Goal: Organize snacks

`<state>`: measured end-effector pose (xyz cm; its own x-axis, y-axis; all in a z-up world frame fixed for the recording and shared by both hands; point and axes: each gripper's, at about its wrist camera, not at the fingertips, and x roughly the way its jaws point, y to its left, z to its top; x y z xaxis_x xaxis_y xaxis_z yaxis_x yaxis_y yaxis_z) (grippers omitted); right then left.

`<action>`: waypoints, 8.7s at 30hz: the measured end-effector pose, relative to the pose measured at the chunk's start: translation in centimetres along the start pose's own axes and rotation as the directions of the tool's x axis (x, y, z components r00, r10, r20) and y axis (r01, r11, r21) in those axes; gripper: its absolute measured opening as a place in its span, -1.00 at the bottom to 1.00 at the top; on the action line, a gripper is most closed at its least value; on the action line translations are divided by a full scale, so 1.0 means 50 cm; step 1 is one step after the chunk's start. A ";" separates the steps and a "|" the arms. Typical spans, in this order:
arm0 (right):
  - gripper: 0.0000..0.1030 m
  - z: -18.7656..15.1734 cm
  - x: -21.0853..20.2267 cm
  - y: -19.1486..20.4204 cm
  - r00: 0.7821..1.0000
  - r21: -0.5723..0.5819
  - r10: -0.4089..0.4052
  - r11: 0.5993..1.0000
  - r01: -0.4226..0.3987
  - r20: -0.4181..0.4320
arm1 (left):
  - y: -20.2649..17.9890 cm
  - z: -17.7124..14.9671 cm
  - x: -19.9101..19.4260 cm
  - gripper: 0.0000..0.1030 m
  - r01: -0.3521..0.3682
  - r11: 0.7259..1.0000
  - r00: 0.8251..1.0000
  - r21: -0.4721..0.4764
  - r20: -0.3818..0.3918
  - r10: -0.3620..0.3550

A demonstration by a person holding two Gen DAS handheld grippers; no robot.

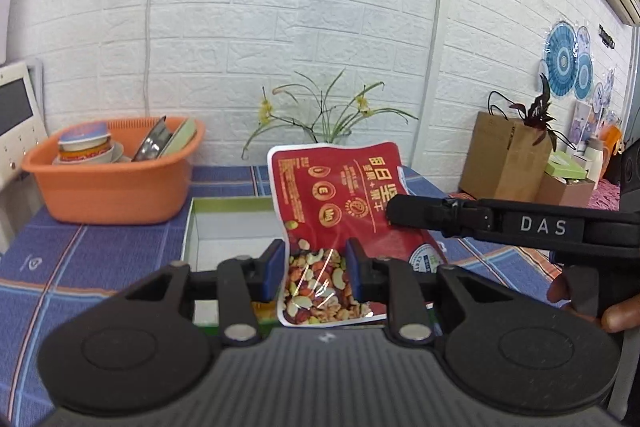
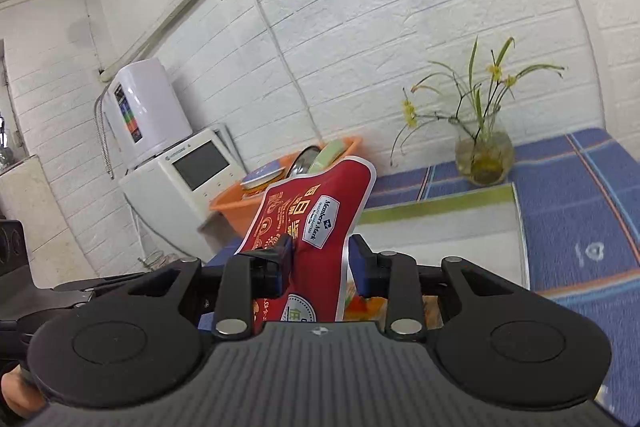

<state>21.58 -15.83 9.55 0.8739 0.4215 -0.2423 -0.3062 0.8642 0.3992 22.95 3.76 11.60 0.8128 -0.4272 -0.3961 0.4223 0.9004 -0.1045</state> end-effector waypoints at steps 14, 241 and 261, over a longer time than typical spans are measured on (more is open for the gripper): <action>0.07 -0.003 0.097 -0.086 0.998 0.029 -0.061 0.998 0.061 -0.020 | 0.035 -0.007 0.139 -0.58 0.018 0.995 0.999 -0.099 -0.033 -0.022; 0.14 -0.224 -0.031 0.051 0.963 -0.274 -0.139 0.959 0.073 -0.230 | 0.065 -0.203 0.127 -0.24 -0.122 0.989 0.955 0.082 -0.261 0.140; 0.14 -0.166 -0.051 0.091 0.962 -0.322 -0.271 0.914 0.246 -0.036 | 0.007 -0.110 -0.007 -0.30 -0.156 0.985 0.987 0.066 -0.038 0.159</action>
<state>14.83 -10.68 4.62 0.9098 0.1810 -0.3735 -0.1870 0.9822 0.0205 20.61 4.69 6.70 0.8537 -0.2752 -0.4421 0.3158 0.9486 0.0194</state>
